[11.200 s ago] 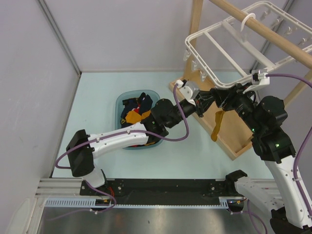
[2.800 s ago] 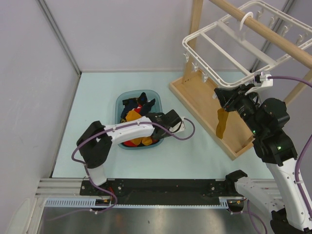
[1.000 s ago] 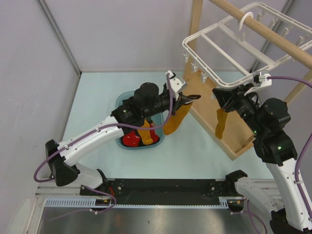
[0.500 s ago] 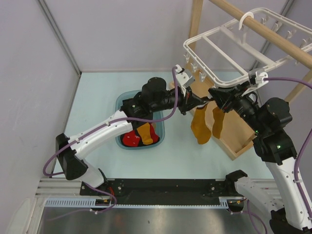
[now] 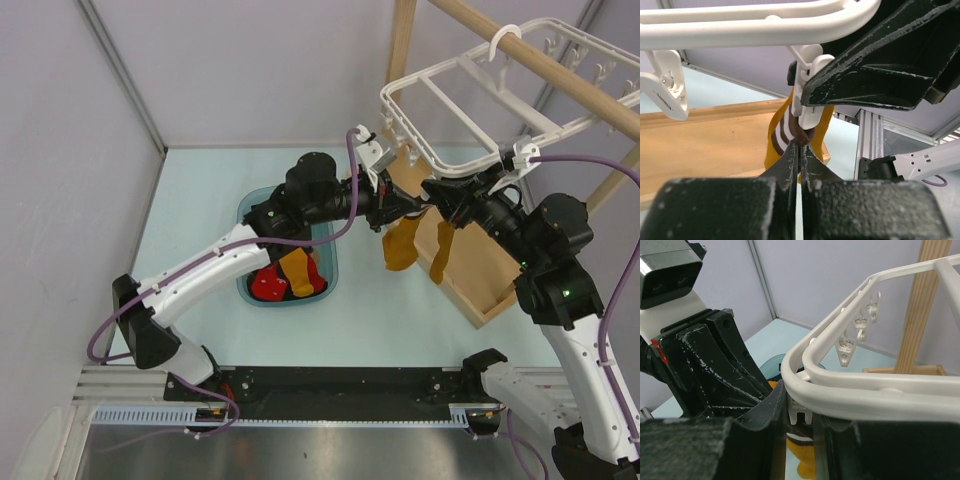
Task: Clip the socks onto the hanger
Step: Clamp the sock onto the hanger.
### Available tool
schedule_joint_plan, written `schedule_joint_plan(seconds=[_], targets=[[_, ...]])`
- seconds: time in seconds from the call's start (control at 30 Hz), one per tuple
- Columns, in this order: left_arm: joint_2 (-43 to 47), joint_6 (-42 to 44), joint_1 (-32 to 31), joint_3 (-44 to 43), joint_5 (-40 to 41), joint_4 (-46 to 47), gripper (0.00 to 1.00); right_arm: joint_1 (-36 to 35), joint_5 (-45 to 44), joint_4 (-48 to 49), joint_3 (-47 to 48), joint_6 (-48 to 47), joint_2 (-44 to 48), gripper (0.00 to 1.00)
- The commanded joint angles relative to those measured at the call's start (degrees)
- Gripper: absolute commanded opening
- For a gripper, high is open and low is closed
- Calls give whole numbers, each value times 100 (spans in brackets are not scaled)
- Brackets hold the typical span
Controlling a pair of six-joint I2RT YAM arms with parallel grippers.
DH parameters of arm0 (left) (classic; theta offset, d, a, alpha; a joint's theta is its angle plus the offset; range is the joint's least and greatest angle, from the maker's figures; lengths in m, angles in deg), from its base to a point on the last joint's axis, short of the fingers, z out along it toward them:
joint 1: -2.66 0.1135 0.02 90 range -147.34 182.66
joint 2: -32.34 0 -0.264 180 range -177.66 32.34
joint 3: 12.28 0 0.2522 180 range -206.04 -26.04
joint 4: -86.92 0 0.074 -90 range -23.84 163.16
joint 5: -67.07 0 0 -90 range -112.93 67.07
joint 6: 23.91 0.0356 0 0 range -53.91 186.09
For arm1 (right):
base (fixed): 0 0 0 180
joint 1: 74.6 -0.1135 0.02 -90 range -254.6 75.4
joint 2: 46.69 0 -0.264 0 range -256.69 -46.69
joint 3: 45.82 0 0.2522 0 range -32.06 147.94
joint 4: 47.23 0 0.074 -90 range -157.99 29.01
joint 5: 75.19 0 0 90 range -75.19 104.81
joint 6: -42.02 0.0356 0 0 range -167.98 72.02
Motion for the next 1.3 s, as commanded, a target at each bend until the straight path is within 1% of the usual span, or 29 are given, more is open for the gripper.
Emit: schedule_joint_plan(seconds=[0.0,0.77,1.27], targets=[[43,-121,115,-290,-186,196,0,-51,668,-164,170,-45,18,0],[-80,-7,229,-545,-362,-165,0,-51,817,-164,161,-89,44,0],[-239,-86,238,-747,-459,-323,0,-43,879,-163,162,-115,62,0]])
